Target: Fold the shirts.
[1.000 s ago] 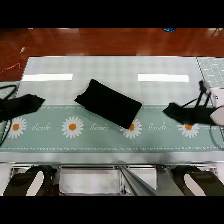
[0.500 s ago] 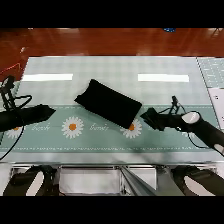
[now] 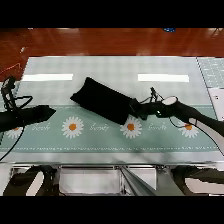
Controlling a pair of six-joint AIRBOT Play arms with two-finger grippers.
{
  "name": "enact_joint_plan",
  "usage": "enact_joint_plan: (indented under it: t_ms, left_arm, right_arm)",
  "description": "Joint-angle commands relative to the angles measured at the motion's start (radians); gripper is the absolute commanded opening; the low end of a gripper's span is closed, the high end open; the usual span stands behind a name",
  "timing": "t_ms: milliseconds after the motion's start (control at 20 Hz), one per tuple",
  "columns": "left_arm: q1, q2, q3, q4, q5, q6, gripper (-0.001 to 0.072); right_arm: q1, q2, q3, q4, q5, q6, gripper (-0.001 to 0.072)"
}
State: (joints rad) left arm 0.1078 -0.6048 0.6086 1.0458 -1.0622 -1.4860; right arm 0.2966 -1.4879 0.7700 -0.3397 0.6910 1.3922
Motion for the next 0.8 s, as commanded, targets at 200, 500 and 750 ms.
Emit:
enact_joint_plan:
  t_ms: [200,500,750]
  left_arm:
    - [-0.001,0.000,-0.005,0.000,0.020,0.000,0.0025]
    - [-0.003,0.000,-0.048,0.001,0.029,0.011,0.0025]
    - [-0.003,0.000,-0.048,0.000,0.028,0.019,0.0025]
  right_arm:
    - [0.037,-0.067,0.451,-0.204,0.180,0.000,0.0027]
    - [-0.005,-0.067,0.959,-0.583,0.407,0.252,0.0027]
    - [-0.202,-0.053,1.210,-0.644,0.641,0.324,0.0026]
